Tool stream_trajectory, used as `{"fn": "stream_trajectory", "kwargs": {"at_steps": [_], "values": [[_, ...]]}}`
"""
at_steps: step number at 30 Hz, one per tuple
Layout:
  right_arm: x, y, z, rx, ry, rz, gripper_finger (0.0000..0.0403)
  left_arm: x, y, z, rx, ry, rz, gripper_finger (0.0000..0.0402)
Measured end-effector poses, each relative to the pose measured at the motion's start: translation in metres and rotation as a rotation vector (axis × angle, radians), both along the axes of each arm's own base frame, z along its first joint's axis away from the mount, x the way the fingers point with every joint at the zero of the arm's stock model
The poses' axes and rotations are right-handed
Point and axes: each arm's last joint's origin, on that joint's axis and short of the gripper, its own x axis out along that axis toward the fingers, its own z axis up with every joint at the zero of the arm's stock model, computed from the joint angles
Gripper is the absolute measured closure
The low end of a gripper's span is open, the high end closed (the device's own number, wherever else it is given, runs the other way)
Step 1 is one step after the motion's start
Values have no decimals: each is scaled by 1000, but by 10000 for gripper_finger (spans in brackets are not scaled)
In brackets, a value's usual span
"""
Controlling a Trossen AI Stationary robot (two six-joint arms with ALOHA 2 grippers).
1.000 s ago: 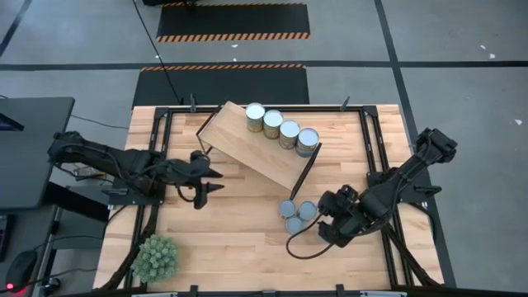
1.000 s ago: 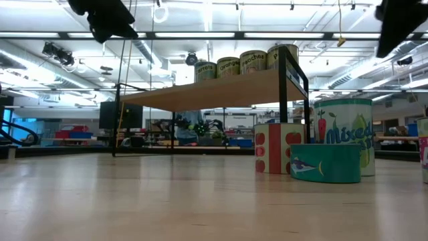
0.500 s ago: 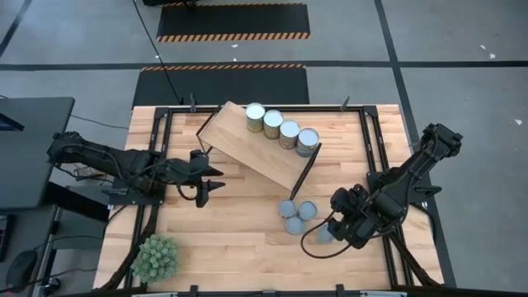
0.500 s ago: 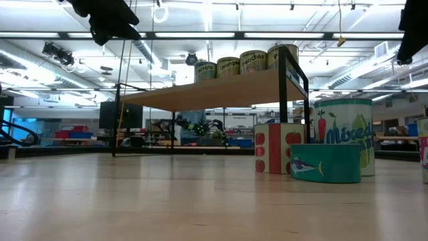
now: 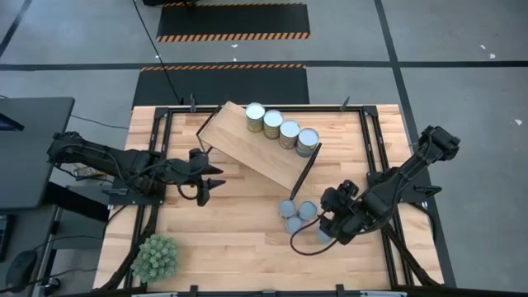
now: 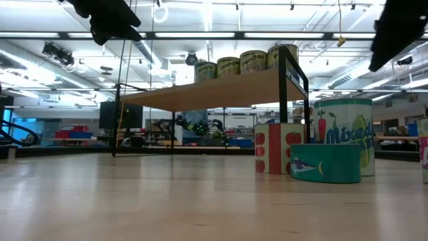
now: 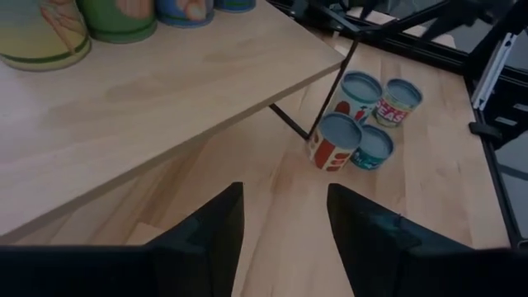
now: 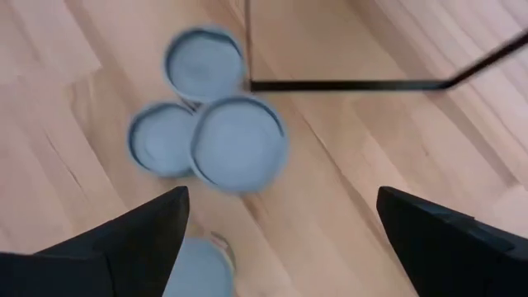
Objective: Pick and place cans onto a shelf
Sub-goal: Put the canned mixed vegetables on the shelf
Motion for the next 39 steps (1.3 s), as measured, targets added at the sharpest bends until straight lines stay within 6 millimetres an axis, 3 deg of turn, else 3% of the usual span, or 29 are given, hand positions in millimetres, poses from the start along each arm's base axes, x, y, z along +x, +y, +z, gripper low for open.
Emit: {"fn": "stream_trajectory", "kwargs": {"at_steps": [6, 17, 28, 39], "values": [[16, -1, -4, 36, -75, 18, 4, 0, 0, 0, 0, -1, 10, 221], [27, -13, -29, 72, -115, 45, 3, 0, 0, 0, -2, -2, 12, 221], [32, -18, -33, -12, -86, 212, 3, 0, 0, 0, -25, -6, 25, 221], [35, -24, -50, 32, -119, 231, 3, 0, 0, 0, -26, -6, 25, 221]]}}
